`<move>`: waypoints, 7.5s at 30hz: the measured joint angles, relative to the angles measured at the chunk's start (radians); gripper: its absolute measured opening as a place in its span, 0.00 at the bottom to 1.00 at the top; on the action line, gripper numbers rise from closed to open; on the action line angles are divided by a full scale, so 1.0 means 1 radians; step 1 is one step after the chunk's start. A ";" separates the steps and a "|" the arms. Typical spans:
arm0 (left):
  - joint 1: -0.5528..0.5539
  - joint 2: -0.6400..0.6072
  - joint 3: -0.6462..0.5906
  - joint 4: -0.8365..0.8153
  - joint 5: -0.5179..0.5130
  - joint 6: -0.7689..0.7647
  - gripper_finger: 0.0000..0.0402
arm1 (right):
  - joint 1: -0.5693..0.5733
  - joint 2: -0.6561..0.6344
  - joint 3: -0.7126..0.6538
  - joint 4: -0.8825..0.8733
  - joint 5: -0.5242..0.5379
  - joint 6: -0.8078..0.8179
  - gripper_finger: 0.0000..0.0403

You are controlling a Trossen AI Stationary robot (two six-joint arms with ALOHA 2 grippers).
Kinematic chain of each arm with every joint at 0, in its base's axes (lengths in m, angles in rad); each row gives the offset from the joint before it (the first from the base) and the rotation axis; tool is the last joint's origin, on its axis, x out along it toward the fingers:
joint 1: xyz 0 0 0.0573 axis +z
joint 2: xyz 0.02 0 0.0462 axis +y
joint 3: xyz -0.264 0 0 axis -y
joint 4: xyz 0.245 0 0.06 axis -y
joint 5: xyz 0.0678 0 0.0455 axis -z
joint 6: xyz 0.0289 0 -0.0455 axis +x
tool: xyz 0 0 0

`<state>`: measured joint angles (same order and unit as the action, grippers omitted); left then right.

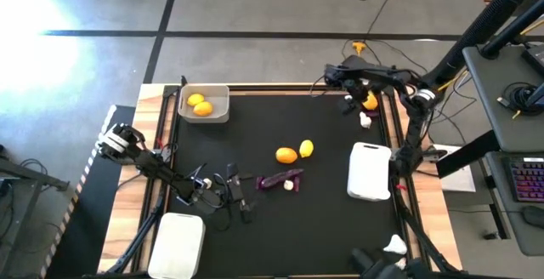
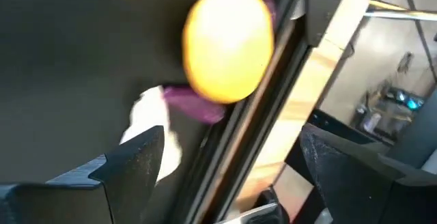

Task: Sort produce into baskets
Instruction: Put the top right lemon into the top white bin

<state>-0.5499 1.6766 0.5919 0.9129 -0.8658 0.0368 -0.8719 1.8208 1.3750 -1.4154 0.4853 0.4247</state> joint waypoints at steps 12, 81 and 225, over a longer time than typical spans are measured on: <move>0.005 0.001 0.000 -0.001 -0.015 0.026 0.73 | -0.133 0.109 -0.002 0.127 -0.105 -0.083 0.79; 0.088 0.057 0.006 0.035 -0.008 -0.044 0.73 | 0.505 -0.005 0.004 0.501 -0.364 -0.202 0.55; 0.676 -0.636 0.126 -1.439 0.012 -0.606 0.58 | 1.270 -0.178 -0.414 1.301 0.030 -0.125 0.81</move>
<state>0.1266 1.0409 0.7178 -0.5263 -0.8541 -0.5689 0.3980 1.6427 0.9615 -0.1143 0.5152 0.2995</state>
